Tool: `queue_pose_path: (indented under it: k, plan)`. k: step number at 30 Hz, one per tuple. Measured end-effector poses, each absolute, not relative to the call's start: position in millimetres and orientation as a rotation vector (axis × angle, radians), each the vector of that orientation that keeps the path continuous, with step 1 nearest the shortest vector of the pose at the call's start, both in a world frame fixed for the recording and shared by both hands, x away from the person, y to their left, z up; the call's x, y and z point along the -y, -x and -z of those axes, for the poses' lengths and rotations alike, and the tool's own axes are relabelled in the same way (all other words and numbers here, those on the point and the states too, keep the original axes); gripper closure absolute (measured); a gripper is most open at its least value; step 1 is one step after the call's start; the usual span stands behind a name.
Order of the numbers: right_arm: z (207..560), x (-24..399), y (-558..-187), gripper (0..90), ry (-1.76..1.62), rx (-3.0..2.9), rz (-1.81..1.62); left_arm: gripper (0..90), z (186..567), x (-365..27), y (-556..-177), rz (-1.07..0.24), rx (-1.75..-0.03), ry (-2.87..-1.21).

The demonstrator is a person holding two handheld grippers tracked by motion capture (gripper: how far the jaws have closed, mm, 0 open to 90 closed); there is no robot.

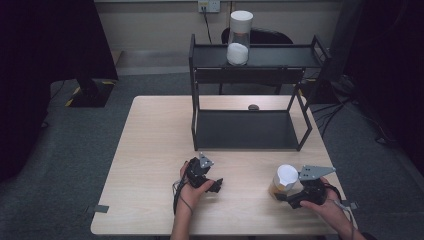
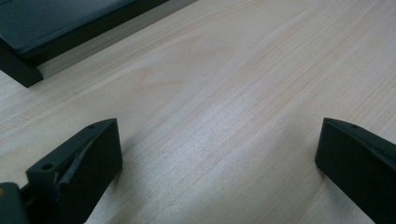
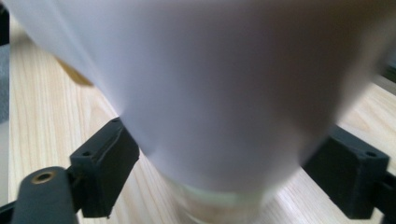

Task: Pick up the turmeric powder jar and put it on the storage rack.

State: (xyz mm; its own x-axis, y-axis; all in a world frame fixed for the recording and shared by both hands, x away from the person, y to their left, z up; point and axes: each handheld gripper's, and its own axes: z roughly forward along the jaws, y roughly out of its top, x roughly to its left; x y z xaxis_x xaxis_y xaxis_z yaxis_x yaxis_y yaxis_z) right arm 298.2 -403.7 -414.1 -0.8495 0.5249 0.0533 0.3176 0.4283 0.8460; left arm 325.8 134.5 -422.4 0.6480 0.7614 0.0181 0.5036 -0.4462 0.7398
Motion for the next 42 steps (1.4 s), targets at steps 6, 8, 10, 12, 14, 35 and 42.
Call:
queue_pose_path:
  k: [6, 8, 10, 12, 14, 35, 42]
  plan:
    - [416, 400, -300, 24.2, -0.718, -2.452, -1.402, 0.0, 422, -135, -326, -0.456, -0.978, -2.14]
    - [415, 400, -300, 27.0, -0.71, -2.451, -1.397, 0.0, 422, -134, -326, -0.456, -0.979, -2.14]
    - [415, 401, -301, 28.8, -0.705, -2.444, -1.408, 0.0, 422, -134, -326, -0.456, -0.979, -2.14]
    - [415, 401, -300, 29.8, -0.687, -2.44, -1.397, 0.0, 422, -134, -326, -0.456, -0.979, -2.14]
    - [413, 400, -301, 30.1, -0.672, -2.445, -1.386, 0.0, 422, -134, -326, -0.456, -0.979, -2.14]
    - [397, 396, -324, 30.8, -0.746, -2.439, -1.377, 0.0, 422, -134, -326, -0.456, -0.979, -2.14]
    - [392, 395, -334, 30.8, -0.776, -2.42, -1.392, 0.0, 422, -134, -326, -0.456, -0.978, -2.14]
